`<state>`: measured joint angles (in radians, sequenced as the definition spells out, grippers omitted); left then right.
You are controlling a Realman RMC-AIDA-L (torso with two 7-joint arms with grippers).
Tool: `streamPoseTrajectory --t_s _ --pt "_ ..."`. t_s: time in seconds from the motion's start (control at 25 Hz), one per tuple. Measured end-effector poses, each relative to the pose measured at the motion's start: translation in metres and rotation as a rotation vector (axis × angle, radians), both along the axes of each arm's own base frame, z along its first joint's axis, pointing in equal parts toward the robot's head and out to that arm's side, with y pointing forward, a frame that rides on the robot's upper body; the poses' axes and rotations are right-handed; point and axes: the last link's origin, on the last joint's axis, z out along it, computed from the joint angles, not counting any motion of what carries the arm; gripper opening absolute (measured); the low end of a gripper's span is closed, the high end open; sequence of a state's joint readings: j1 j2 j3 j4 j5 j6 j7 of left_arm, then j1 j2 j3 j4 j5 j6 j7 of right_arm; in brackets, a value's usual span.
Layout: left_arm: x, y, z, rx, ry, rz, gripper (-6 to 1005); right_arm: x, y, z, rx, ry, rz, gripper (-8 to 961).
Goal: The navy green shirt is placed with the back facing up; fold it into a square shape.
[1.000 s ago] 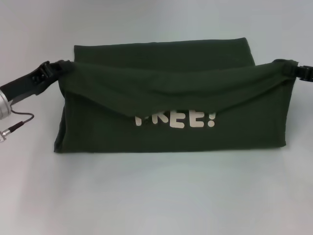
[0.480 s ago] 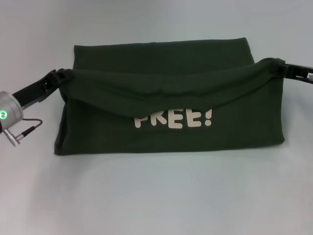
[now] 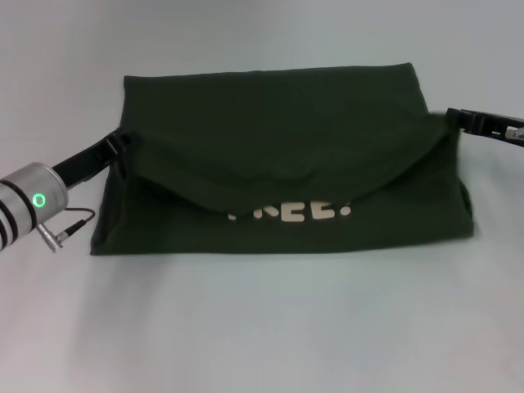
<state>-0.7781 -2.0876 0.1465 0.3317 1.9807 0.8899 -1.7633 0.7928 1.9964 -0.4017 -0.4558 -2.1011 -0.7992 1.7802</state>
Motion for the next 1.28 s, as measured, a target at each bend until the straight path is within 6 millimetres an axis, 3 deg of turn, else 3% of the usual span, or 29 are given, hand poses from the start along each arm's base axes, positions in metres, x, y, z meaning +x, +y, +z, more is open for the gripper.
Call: streamPoseTrajectory --t_s 0.12,0.24,0.44,0.68,0.84,1.04,1.28 --pt "-0.004 0.001 -0.003 0.018 -0.004 0.044 76 0.0 0.0 -0.002 -0.005 -0.009 0.001 213" --pt "-0.009 0.001 -0.004 0.037 -0.005 0.087 134 0.0 0.001 -0.003 -0.011 -0.028 0.001 291" --pt "-0.019 0.002 0.01 0.079 -0.003 0.121 328 0.003 0.0 0.0 0.002 -0.024 -0.009 421" --pt "-0.026 -0.006 0.034 0.084 -0.011 0.042 608 0.007 -0.011 0.018 -0.002 0.033 0.041 715" --pt "-0.024 -0.022 0.041 0.004 0.046 -0.091 679 0.007 -0.03 0.026 -0.076 0.094 0.121 885" --pt "-0.033 -0.04 0.033 -0.182 0.136 -0.097 768 0.015 -0.051 0.035 -0.147 0.157 0.147 886" --pt "-0.04 -0.05 0.026 -0.31 0.209 -0.087 874 0.027 -0.064 0.04 -0.169 0.161 0.129 886"
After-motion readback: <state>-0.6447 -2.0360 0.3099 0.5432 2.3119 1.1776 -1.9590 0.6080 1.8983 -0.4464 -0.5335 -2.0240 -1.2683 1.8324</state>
